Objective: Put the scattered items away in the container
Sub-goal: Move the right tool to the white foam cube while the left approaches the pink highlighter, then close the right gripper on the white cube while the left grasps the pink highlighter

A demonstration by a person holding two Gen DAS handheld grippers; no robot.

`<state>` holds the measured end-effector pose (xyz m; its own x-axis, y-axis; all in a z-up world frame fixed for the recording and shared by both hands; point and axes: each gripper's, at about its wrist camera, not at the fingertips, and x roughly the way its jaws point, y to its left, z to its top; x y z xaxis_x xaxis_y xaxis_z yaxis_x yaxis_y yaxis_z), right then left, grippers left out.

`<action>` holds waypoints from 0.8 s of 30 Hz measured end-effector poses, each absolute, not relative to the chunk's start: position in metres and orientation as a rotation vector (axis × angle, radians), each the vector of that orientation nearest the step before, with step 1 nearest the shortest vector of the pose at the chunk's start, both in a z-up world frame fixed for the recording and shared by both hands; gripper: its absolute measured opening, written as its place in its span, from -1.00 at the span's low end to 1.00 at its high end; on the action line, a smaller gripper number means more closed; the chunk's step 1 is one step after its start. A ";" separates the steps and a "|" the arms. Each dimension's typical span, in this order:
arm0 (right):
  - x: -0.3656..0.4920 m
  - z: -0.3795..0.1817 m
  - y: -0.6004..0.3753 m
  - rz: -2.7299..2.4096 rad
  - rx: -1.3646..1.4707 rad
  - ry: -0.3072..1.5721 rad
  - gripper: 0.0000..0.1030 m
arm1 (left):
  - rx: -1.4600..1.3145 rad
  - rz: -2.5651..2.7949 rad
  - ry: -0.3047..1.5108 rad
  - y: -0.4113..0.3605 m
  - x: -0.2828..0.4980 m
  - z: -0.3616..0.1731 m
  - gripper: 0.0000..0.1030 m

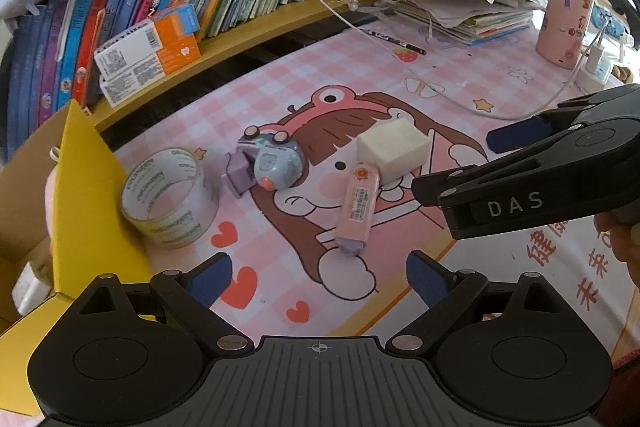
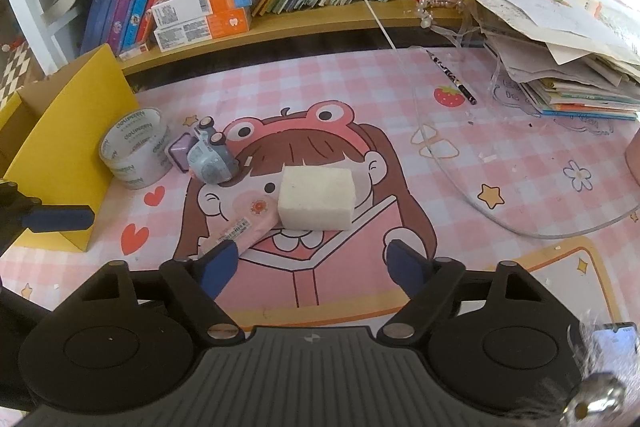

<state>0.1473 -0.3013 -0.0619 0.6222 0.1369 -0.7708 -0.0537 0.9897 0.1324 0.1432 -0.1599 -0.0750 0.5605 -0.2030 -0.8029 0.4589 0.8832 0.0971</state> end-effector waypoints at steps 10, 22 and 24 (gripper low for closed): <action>0.168 -0.070 -0.301 0.115 0.089 0.902 0.27 | 0.292 -0.412 0.913 -0.166 0.157 -0.087 0.46; 0.190 -0.079 -0.298 0.132 0.093 0.924 0.20 | 0.292 -0.453 0.917 -0.180 0.174 -0.106 0.04; 0.193 -0.080 -0.297 0.133 0.093 0.926 0.20 | 0.284 -0.453 0.921 -0.180 0.178 -0.108 -0.06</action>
<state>0.1927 -0.2973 -0.0805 0.5938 0.1542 -0.7897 -0.0742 0.9878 0.1371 0.1776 -0.1801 -0.1084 0.5214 -0.2533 -0.8148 0.4908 0.8702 0.0436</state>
